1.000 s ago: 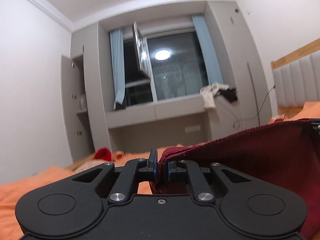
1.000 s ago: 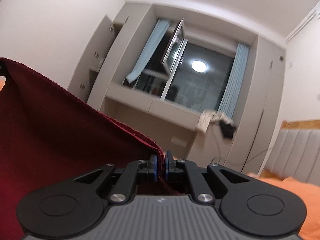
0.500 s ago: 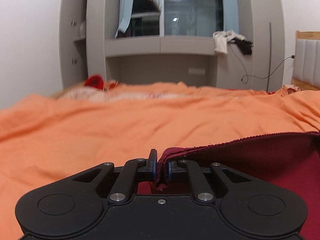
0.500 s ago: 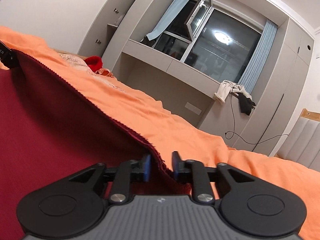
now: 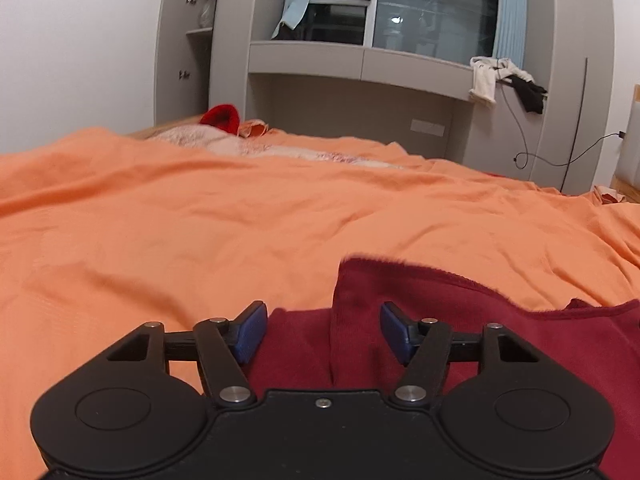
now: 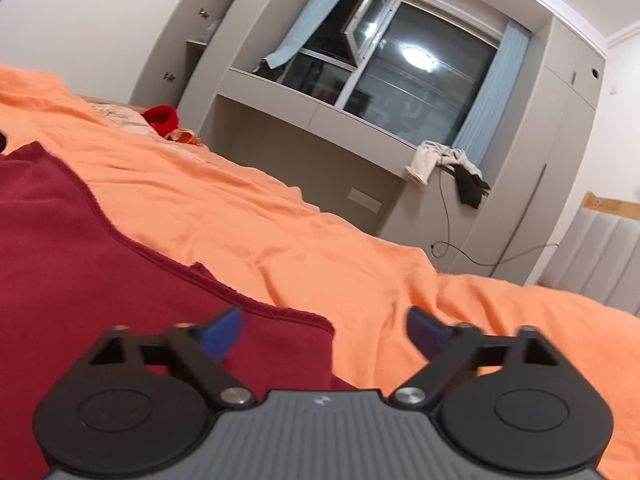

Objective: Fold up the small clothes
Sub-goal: 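Lay the hem onto the sweater body and open both grippers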

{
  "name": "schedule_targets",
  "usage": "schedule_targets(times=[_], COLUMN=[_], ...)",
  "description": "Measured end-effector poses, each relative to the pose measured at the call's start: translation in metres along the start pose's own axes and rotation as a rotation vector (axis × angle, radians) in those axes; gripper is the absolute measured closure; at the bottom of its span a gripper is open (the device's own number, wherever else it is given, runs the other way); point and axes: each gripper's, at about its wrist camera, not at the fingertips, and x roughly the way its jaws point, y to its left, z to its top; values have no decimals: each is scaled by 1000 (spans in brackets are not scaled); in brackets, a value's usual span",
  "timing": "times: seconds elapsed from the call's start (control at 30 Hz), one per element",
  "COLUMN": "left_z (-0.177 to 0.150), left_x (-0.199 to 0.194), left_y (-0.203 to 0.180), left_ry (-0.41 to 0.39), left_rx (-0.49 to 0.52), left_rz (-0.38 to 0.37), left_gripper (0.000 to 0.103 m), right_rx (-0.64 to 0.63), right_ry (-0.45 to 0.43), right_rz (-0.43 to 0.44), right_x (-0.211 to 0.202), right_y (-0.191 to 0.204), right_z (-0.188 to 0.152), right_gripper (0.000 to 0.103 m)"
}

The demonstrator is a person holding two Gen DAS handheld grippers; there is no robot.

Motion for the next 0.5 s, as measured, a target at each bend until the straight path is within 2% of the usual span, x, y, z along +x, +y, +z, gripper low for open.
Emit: schedule_targets(times=[0.07,0.27,0.4,0.5], left_z=[-2,0,-2,-8], left_x=[0,-9,-18,-20], left_y=[1,0,-5,-8], left_ry=[10,0,-5,14], left_rx=[3,37,93,151], left_rz=[1,-42,-63,-27], left_gripper=[34,18,15,13], right_rx=[12,-26,23,47], right_ry=[7,98,129,146], right_rz=[-5,-2,11,9], right_x=[0,8,12,15], right_y=[-3,-2,-9,-13], right_z=[-1,-18,-22,-23], right_gripper=[0,0,0,0])
